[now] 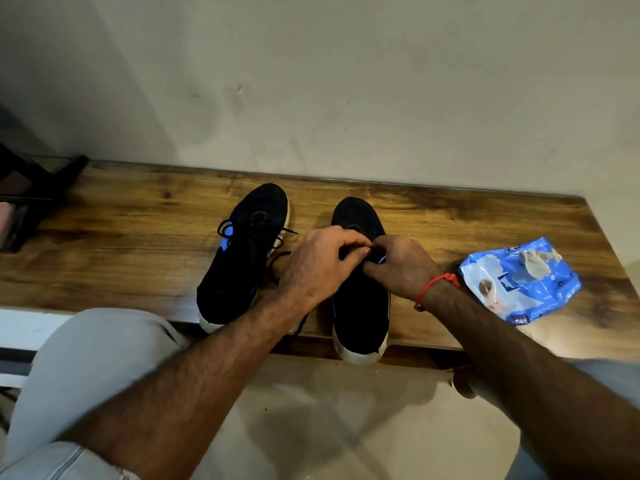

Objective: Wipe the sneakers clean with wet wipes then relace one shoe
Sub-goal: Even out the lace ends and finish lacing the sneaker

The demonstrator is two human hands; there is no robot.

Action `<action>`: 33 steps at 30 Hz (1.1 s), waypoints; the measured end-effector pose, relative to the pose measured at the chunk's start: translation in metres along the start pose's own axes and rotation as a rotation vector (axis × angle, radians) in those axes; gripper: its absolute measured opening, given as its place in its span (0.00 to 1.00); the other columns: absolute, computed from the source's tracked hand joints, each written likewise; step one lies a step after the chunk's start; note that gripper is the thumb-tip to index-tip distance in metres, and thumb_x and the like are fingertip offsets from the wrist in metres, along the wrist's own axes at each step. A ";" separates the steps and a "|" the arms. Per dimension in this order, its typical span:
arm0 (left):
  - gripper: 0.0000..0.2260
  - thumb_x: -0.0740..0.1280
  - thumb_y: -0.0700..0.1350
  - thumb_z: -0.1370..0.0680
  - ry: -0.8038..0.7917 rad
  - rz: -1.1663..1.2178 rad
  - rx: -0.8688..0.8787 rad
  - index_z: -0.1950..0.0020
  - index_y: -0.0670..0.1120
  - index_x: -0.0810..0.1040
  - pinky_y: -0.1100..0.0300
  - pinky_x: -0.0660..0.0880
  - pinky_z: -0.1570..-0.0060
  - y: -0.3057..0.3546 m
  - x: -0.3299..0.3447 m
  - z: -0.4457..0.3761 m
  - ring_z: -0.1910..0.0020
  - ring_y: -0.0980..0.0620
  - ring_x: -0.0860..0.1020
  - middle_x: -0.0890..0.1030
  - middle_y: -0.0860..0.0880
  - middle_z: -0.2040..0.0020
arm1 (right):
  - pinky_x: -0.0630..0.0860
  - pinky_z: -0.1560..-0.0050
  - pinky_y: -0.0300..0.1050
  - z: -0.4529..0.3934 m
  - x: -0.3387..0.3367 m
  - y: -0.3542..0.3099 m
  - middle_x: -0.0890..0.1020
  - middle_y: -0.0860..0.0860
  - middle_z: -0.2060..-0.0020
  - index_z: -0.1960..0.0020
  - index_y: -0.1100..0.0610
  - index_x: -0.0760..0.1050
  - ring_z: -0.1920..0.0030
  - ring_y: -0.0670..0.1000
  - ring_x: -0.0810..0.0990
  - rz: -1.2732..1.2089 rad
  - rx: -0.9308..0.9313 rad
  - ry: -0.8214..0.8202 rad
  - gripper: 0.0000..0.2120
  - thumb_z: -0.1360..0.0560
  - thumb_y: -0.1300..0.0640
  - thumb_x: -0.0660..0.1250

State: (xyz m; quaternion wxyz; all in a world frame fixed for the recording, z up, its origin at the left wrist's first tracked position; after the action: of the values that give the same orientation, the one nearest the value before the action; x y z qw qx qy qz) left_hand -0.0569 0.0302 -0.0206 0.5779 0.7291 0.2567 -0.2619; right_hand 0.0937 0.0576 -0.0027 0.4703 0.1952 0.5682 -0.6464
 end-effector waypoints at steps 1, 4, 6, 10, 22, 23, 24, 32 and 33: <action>0.07 0.72 0.49 0.22 -0.011 -0.007 -0.014 0.44 0.56 0.85 0.52 0.80 0.53 0.000 0.001 0.000 0.53 0.58 0.79 0.83 0.55 0.53 | 0.77 0.62 0.43 0.000 0.000 0.000 0.81 0.52 0.58 0.48 0.56 0.79 0.56 0.51 0.80 -0.025 0.023 -0.003 0.07 0.24 0.54 0.69; 0.07 0.71 0.51 0.22 -0.020 -0.031 -0.027 0.45 0.57 0.84 0.51 0.80 0.55 0.003 0.002 0.001 0.53 0.58 0.79 0.82 0.56 0.53 | 0.76 0.63 0.42 -0.001 0.004 0.002 0.82 0.52 0.58 0.48 0.55 0.80 0.57 0.50 0.80 -0.078 0.062 -0.012 0.07 0.23 0.54 0.68; 0.06 0.71 0.52 0.21 -0.020 -0.065 -0.017 0.45 0.56 0.84 0.51 0.80 0.54 0.004 0.002 0.001 0.53 0.58 0.78 0.81 0.55 0.52 | 0.76 0.63 0.40 -0.002 0.004 0.005 0.82 0.52 0.57 0.48 0.55 0.81 0.56 0.49 0.80 -0.127 0.087 -0.014 0.07 0.22 0.54 0.67; 0.06 0.69 0.53 0.20 -0.050 -0.162 -0.019 0.45 0.55 0.83 0.50 0.80 0.53 0.003 0.002 0.003 0.51 0.56 0.77 0.79 0.56 0.47 | 0.79 0.55 0.44 -0.009 0.007 0.016 0.84 0.53 0.56 0.53 0.57 0.83 0.53 0.50 0.82 -0.338 0.203 -0.036 0.06 0.22 0.56 0.69; 0.08 0.67 0.56 0.21 -0.008 -0.448 -0.048 0.46 0.53 0.75 0.54 0.77 0.58 0.014 0.007 0.011 0.45 0.53 0.74 0.71 0.54 0.40 | 0.80 0.43 0.54 -0.009 0.016 0.028 0.84 0.57 0.54 0.55 0.59 0.82 0.48 0.57 0.83 -0.829 0.393 -0.095 0.05 0.23 0.64 0.67; 0.08 0.67 0.56 0.21 0.002 -0.441 -0.056 0.46 0.53 0.76 0.55 0.77 0.59 0.013 0.007 0.011 0.46 0.54 0.74 0.71 0.54 0.41 | 0.80 0.42 0.56 -0.009 0.016 0.029 0.84 0.57 0.53 0.54 0.59 0.82 0.46 0.57 0.83 -0.834 0.394 -0.095 0.05 0.23 0.64 0.67; 0.08 0.67 0.55 0.21 0.004 -0.427 -0.058 0.46 0.53 0.76 0.56 0.75 0.59 0.012 0.007 0.010 0.46 0.54 0.74 0.71 0.54 0.42 | 0.80 0.41 0.57 -0.008 0.015 0.028 0.84 0.58 0.52 0.52 0.60 0.82 0.45 0.57 0.82 -0.844 0.393 -0.094 0.05 0.23 0.64 0.67; 0.06 0.69 0.52 0.21 -0.055 -0.336 -0.018 0.49 0.52 0.80 0.61 0.72 0.59 0.005 0.006 0.006 0.48 0.57 0.75 0.73 0.56 0.41 | 0.80 0.41 0.55 -0.002 0.012 0.027 0.85 0.57 0.51 0.53 0.60 0.82 0.45 0.56 0.83 -0.896 0.388 -0.088 0.05 0.23 0.65 0.68; 0.06 0.69 0.52 0.21 -0.060 -0.357 -0.002 0.48 0.51 0.80 0.61 0.73 0.58 0.006 0.006 0.006 0.47 0.57 0.75 0.73 0.56 0.41 | 0.80 0.42 0.54 -0.001 0.012 0.026 0.85 0.57 0.51 0.53 0.60 0.82 0.45 0.56 0.83 -0.891 0.384 -0.085 0.05 0.23 0.65 0.67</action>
State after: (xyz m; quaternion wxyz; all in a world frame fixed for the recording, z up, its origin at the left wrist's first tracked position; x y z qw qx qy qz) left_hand -0.0490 0.0234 -0.0216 0.5304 0.6632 0.3649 -0.3817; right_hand 0.1093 0.0564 -0.0272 0.1262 -0.0103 0.4472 -0.8854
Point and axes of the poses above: each hand's wrist, its own z-axis away from the middle knuckle, its own x-axis out of the palm, y = z × x, the point moved 2 cm from there along -z, towards the middle knuckle
